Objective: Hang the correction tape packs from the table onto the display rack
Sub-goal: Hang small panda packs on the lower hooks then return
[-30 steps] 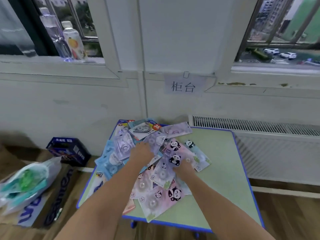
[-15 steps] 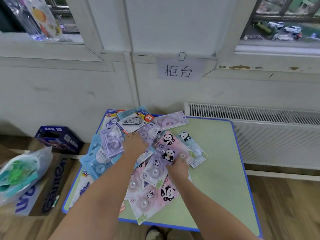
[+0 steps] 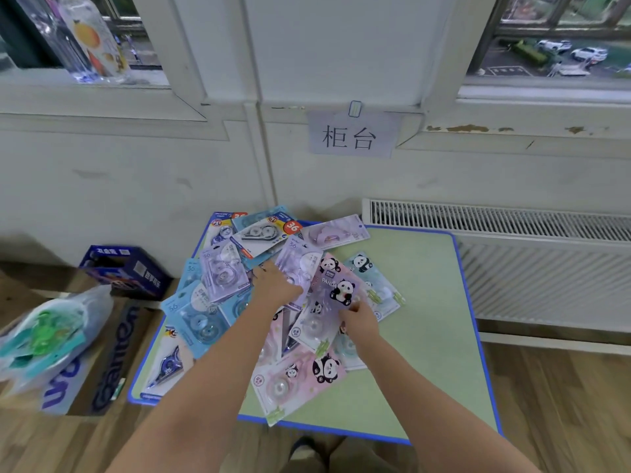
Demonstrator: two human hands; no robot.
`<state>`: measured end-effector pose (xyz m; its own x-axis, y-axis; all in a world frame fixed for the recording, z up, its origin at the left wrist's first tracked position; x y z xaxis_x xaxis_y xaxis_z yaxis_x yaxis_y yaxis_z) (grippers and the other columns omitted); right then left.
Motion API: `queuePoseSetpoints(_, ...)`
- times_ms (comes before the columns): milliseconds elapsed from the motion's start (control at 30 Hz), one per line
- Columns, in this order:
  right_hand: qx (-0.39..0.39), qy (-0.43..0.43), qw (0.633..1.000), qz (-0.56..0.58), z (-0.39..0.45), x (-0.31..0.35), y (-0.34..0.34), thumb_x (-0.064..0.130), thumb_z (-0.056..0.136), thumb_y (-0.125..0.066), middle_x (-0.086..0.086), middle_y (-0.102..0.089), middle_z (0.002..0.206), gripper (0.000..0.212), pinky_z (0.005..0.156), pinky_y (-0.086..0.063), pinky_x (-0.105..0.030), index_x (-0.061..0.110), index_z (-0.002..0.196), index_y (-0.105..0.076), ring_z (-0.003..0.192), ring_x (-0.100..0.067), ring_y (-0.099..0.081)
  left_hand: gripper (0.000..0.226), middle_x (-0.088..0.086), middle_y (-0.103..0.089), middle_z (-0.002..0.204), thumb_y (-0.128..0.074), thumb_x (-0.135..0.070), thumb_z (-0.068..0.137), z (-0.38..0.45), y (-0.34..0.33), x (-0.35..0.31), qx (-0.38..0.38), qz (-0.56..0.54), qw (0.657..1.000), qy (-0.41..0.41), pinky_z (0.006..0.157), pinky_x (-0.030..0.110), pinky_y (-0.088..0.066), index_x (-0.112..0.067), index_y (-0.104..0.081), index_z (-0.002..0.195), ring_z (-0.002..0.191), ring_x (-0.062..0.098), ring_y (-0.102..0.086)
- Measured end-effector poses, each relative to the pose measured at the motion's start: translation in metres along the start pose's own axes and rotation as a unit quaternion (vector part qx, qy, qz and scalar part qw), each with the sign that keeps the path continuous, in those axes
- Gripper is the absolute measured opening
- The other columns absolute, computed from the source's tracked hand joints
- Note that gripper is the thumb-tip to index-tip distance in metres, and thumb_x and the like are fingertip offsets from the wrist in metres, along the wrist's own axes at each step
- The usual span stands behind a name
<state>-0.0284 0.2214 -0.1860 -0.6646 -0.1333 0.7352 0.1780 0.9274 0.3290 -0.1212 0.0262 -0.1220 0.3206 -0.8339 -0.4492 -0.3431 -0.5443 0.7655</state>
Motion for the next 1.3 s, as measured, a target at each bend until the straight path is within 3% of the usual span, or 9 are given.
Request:
queuePoseSetpoints(167,0.012,-0.010,0.983,0.181,-0.005,-0.010,0.019,0.003,0.094,-0.046,-0.007,-0.046,0.075,0.003,0.065,-0.045,-0.031,0.005,0.093,-0.049,0.067,-0.020,-0.046,0.084,0.013,-0.043,0.135,-0.074,-0.013,0.082,-0.025,-0.016,-0.003,0.044,-0.232,0.972,0.010,0.087,0.032,-0.041,-0.003,-0.018,0.143,0.118,0.028,-0.047)
queuePoseSetpoints(300,0.032,-0.045,0.960,0.273,-0.005,-0.021,0.039,0.014,0.099,-0.044,-0.006,-0.049,0.079,0.017,0.060,-0.039,-0.027,0.008,0.110,-0.055,0.067,-0.017,-0.044,0.079,0.003,-0.041,0.122,-0.074,-0.011,0.082,-0.040,-0.029,-0.007,0.047,-0.336,0.941,0.008,0.090,0.026,-0.035,-0.003,-0.023,0.142,0.121,0.021,-0.045)
queuePoseSetpoints(433,0.057,-0.081,0.937,0.335,-0.005,-0.034,0.050,0.027,0.096,-0.054,-0.027,-0.061,0.119,0.040,0.073,-0.047,-0.034,0.000,0.126,-0.055,0.094,-0.035,-0.061,0.080,0.008,-0.047,0.137,-0.078,-0.018,0.079,-0.045,-0.043,-0.005,0.063,-0.388,0.919,0.009,0.096,0.034,-0.044,-0.004,-0.031,0.142,0.121,0.024,-0.050)
queuePoseSetpoints(500,0.065,-0.091,0.940,0.322,-0.005,-0.039,0.051,0.039,0.088,-0.063,-0.028,-0.048,0.134,0.059,0.088,-0.047,-0.042,0.000,0.131,-0.051,0.115,-0.044,-0.054,0.065,0.012,-0.054,0.132,-0.077,-0.017,0.080,-0.050,-0.049,-0.005,0.078,-0.406,0.911,0.010,0.080,0.032,-0.051,-0.005,-0.043,0.134,0.110,0.025,-0.057)
queuePoseSetpoints(633,0.074,-0.103,0.923,0.363,-0.008,-0.041,0.055,0.028,0.102,-0.042,-0.012,-0.062,0.124,0.037,0.084,-0.046,-0.029,0.007,0.128,-0.056,0.096,-0.023,-0.059,0.036,0.011,-0.066,0.111,-0.072,-0.010,0.084,-0.064,-0.046,-0.004,0.094,-0.441,0.892,-0.006,0.058,0.022,-0.053,-0.007,-0.055,0.115,0.085,0.017,-0.065)
queuePoseSetpoints(767,0.123,-0.042,0.912,0.390,-0.035,-0.012,0.053,0.033,0.102,-0.039,0.002,-0.071,0.104,0.035,0.101,-0.043,-0.035,0.015,0.125,-0.057,0.091,-0.015,-0.068,0.023,0.004,-0.067,0.102,-0.071,-0.010,0.085,-0.067,-0.035,0.000,0.102,-0.431,0.896,-0.028,0.079,0.034,-0.056,-0.015,-0.057,0.103,0.089,0.018,-0.065)
queuePoseSetpoints(867,0.171,0.031,0.901,0.397,-0.068,0.023,0.044,0.040,0.088,-0.056,0.002,-0.074,0.099,0.042,0.078,-0.055,-0.030,0.019,0.124,-0.055,0.081,-0.016,-0.072,0.031,0.009,-0.067,0.113,-0.072,-0.012,0.083,-0.071,-0.032,-0.007,0.134,-0.409,0.901,-0.060,0.096,0.047,-0.050,-0.012,-0.059,0.112,0.104,0.026,-0.065)
queuePoseSetpoints(1033,0.097,0.092,0.914,0.384,-0.089,0.021,0.053,-0.006,0.087,-0.056,-0.010,-0.070,0.110,0.046,0.085,-0.055,-0.031,0.010,0.130,-0.051,0.094,-0.020,-0.069,0.041,0.006,-0.064,0.114,-0.069,-0.010,0.086,-0.078,-0.022,-0.023,0.163,-0.406,0.892,-0.116,0.081,0.034,-0.054,-0.010,-0.052,0.123,0.103,0.025,-0.063)
queuePoseSetpoints(1300,-0.107,0.157,0.927,0.325,-0.170,0.000,0.148,-0.004,0.083,-0.066,-0.013,-0.071,0.108,0.043,0.091,-0.051,-0.044,0.012,0.122,-0.058,0.098,-0.029,-0.068,0.015,0.004,-0.067,0.095,-0.067,-0.015,0.088,-0.138,-0.047,-0.112,0.263,-0.348,0.864,-0.252,0.087,0.044,-0.051,-0.022,-0.057,0.095,0.089,0.022,-0.065)
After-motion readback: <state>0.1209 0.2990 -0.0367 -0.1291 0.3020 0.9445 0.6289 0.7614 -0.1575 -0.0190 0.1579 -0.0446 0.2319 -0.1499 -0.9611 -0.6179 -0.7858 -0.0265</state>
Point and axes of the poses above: each hand's wrist, its own z-axis towards the middle knuckle, its own y-axis out of the back of the hand, x = y × z, the point moved 10 cm from there along z, towards the middle knuckle
